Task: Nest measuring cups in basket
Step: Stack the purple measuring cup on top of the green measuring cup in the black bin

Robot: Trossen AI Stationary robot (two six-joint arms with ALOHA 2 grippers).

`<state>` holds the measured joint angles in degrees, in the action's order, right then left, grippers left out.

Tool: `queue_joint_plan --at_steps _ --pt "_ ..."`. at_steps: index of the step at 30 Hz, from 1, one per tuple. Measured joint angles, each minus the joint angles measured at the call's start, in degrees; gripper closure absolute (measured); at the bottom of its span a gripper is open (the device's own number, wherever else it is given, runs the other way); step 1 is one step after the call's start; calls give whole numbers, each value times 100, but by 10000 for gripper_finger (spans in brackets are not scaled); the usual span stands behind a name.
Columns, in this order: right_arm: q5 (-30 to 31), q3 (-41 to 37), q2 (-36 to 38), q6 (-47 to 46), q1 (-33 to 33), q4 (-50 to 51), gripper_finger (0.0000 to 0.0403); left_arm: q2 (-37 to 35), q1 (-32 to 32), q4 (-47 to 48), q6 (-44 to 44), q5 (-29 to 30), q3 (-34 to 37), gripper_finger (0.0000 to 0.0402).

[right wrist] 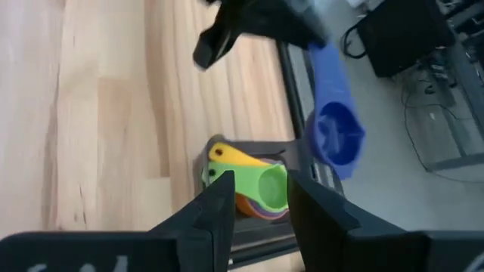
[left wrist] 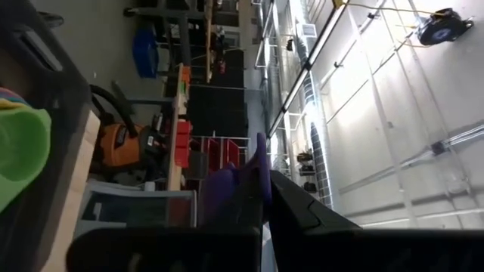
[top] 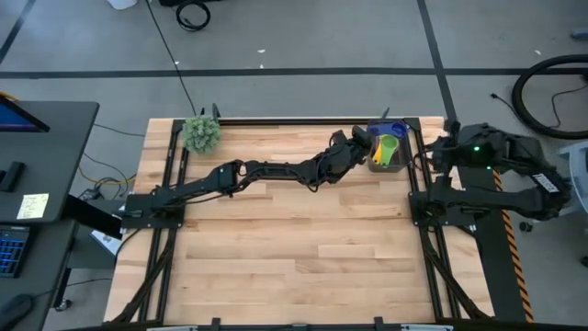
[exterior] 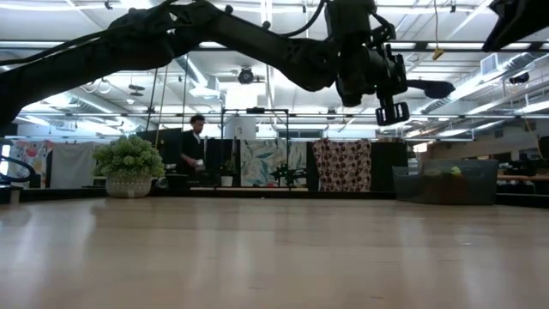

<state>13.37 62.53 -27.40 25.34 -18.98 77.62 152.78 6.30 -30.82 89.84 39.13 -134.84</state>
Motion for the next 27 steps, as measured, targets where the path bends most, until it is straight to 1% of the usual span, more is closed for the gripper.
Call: queue_joint_plan --at_steps 6,10,18,27 --pt "349 -547 17 622 0 -619 276 0 -91 27 40 -10 -9 392" --pt "331 -813 4 886 0 -1010 276 -1 -155 165 216 -8 -13 392" --pt "329 -1225 -30 1112 0 -1327 276 -1 -196 155 254 4 -13 392" --pt "647 -1480 -150 1236 0 -1641 276 -1 -253 64 251 44 -13 392"
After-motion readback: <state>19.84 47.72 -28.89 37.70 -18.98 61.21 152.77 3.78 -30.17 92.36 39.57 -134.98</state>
